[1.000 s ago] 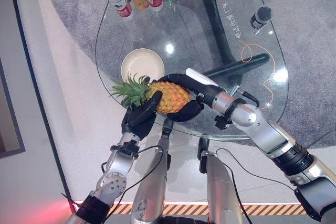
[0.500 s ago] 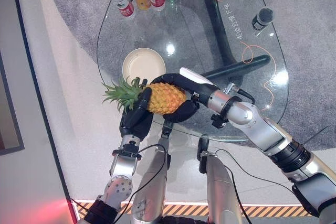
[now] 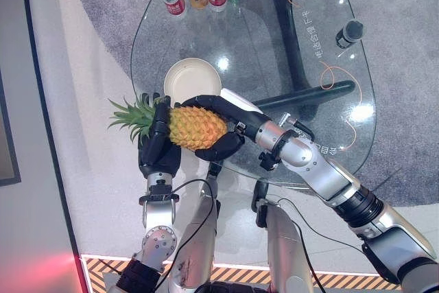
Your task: Pick up the fruit to the plate
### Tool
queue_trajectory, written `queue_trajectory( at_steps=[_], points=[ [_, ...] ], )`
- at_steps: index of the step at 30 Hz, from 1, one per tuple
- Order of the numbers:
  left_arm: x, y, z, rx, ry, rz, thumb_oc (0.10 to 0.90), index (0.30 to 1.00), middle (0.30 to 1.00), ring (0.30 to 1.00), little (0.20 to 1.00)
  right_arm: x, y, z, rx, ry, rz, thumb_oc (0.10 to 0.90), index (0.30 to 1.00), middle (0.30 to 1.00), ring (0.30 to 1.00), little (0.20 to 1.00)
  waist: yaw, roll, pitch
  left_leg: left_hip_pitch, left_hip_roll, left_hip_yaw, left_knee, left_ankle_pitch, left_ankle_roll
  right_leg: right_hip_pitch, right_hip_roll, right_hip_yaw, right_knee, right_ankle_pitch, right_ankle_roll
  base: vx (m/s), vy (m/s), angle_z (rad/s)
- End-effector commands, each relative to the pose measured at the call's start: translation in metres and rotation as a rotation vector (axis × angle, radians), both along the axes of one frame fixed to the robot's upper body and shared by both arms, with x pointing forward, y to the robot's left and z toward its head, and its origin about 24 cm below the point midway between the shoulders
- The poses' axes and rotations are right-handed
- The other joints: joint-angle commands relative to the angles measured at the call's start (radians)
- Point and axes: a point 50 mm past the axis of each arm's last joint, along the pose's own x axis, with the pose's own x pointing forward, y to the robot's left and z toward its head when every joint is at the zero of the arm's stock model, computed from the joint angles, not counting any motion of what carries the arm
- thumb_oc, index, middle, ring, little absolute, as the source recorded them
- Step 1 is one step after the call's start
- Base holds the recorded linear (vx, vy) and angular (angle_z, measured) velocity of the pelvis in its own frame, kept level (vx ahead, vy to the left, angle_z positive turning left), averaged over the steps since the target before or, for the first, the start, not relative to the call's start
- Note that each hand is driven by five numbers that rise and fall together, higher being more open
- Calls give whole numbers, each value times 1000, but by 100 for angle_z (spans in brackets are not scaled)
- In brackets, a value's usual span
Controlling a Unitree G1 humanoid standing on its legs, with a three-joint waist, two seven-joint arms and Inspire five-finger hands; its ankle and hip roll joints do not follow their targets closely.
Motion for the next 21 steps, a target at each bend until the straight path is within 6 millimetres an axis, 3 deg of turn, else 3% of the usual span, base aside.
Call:
queue_trajectory(
  at_steps=[1, 21],
  points=[
    [-4, 28, 100, -52, -515, 187, 800, 900, 900, 900, 900, -35, 36, -3, 25, 2, 264, 100, 300, 300, 300, 200, -2, -38, -21, 38, -120, 14, 129, -185, 78, 76, 34, -48, -230, 134, 37, 0, 0, 0],
    [-8, 47, 101, -155, -589, 313, 800, 900, 900, 900, 900, -31, 36, -3, 111, 19, 219, 100, 300, 300, 300, 200, -1, -37, -21, 17, -119, 8, 134, -188, 77, 49, 29, -61, -216, 133, 40, 0, -5, 1]
  ],
)
